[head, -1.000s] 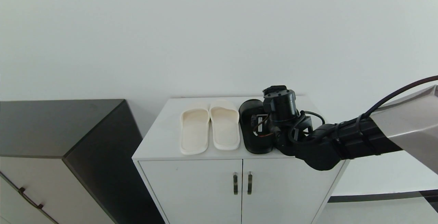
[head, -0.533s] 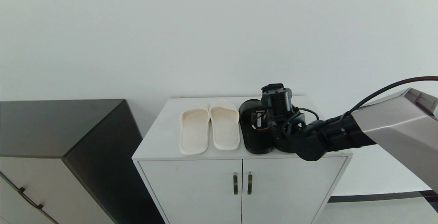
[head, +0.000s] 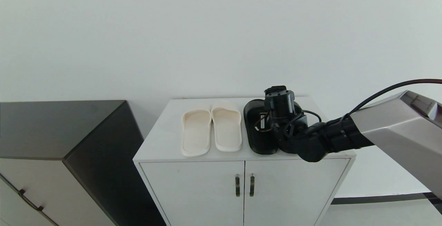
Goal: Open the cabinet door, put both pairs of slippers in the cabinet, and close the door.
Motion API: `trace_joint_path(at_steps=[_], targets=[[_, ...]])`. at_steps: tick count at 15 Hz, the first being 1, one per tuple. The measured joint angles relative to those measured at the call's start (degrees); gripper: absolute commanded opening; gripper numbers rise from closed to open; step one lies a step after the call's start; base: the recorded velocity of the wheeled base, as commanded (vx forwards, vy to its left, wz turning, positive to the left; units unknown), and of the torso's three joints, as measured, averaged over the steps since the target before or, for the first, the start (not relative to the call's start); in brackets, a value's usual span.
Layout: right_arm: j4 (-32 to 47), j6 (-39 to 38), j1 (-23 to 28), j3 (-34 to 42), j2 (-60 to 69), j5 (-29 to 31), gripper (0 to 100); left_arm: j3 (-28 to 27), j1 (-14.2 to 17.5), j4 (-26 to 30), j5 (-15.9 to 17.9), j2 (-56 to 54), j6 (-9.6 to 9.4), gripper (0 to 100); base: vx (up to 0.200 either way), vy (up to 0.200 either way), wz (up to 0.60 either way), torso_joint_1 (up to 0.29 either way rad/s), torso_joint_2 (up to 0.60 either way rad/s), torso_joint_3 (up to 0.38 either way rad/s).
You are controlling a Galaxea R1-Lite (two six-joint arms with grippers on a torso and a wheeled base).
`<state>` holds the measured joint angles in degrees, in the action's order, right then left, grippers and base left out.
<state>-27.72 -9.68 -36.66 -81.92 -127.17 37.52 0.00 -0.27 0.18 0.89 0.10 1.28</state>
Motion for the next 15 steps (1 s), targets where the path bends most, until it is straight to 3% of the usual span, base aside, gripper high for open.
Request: trace_joint_path(at_steps=[5,8,11,15], targets=[[0.11,-0.04,-0.39,6.12,5.16,0.2,0,0.0,0.0,-0.02,-0.32,0.0,0.02,0,0.0,0.0,0.0,0.0,0.0,0.0],[-1.39,0.02,-1.43,15.14,12.92,-2.5,0,0.0,0.0,0.0,-0.68,0.0,0.05,0,0.0,0.0,0.0,0.0,0.0,0.0],[-1.89,0.44,-3.86,27.04,23.95,-10.48,0,0.0,0.05,0.0,-0.68,0.0,0.02,0,0.0,0.0,0.0,0.0,0.0,0.0],[-1.91,4.78,-6.72,43.19,39.46,-28.09,0,0.0,0.0,0.0,-0.71,0.0,0.06,0,0.0,0.0,0.0,0.0,0.0,0.0]])
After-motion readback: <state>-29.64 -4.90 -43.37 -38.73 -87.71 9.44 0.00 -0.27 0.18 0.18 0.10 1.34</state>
